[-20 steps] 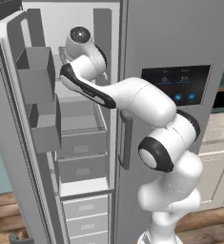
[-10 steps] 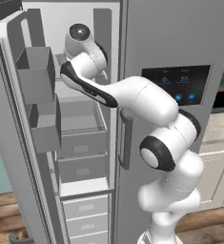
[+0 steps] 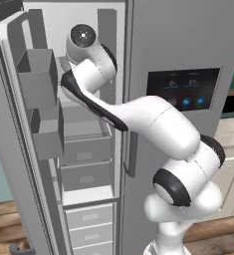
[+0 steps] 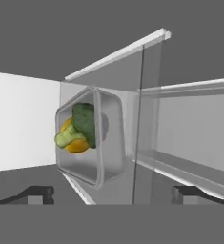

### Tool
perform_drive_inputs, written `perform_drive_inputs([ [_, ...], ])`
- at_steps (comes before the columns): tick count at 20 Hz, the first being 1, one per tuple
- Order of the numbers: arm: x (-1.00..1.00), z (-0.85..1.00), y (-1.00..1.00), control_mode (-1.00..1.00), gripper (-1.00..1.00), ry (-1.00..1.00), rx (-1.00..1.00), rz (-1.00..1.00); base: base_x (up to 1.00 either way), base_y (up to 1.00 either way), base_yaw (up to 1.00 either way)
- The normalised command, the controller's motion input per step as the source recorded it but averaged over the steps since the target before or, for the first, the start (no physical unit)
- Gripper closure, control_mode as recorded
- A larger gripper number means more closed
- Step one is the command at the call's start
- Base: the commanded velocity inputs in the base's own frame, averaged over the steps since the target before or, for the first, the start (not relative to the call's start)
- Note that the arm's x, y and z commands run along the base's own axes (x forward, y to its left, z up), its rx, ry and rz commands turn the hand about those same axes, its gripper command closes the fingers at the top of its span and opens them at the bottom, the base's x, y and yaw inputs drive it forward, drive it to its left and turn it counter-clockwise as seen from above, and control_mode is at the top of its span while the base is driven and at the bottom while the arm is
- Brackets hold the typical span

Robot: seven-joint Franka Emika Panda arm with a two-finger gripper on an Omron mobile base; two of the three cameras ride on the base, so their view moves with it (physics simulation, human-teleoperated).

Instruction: Take the broccoli and lemon out of the freezer and place them in the tupperware container on the counter. Then put the tupperware containing the vegetables back in the freezer.

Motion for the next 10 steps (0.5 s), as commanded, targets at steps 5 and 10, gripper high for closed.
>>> perform_drive_inputs([
  [5,-0.97,0.2,-0.41,-1.0,-1.0,-0.05,0.03,0.0,0.0,0.0,0.0],
  [10,-1.0,0.2,-0.56,-1.0,-1.0,0.0,0.05,0.0,0.0,0.0,0.0],
])
